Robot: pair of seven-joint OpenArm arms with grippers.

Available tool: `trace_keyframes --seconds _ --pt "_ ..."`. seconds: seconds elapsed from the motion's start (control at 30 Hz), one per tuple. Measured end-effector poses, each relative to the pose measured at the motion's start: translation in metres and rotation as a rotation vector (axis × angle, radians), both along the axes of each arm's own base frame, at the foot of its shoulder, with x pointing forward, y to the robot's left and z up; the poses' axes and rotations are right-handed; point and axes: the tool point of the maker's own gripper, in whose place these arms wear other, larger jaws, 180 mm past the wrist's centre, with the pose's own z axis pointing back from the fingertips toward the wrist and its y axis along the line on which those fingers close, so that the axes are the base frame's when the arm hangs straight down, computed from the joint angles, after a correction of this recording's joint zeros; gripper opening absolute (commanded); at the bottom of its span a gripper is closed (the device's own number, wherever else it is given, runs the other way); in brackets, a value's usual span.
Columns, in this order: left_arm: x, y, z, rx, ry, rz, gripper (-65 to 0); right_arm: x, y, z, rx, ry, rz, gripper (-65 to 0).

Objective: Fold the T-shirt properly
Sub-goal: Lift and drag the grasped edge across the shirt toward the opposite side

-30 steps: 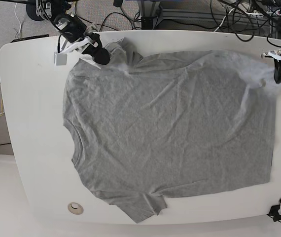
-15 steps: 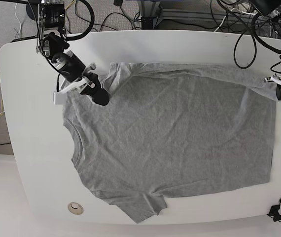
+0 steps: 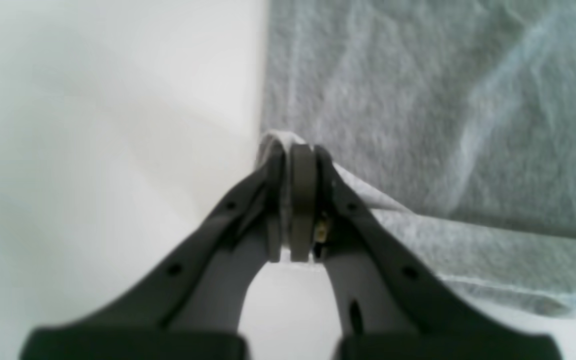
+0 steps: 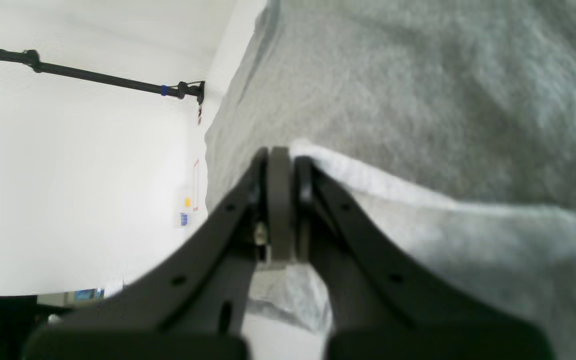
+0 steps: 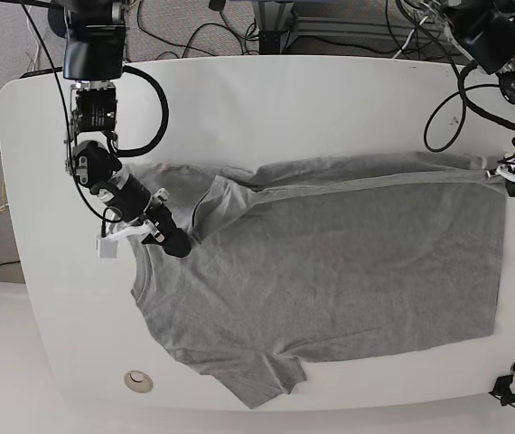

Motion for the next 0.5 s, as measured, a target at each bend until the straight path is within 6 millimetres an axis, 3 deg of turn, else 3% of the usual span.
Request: trace_keyframes --seconds 0.13,0.3,0.5 --pt "0.024 -0.012 -0.004 -0.013 0.003 -0.042 -65.0 0.016 -0.005 -0.001 0.011 0.01 -0.011 -65.0" --pt "0.026 -0.012 -0.021 -0.051 0.052 -0.024 -65.0 0.018 -0.009 -0.018 0.019 0.065 -0.028 -65.0" --pt "0.038 -0.015 -0.018 -0.072 0.032 -0.025 -65.0 0.026 -0.007 -0.011 0.022 0.049 -0.027 -65.0"
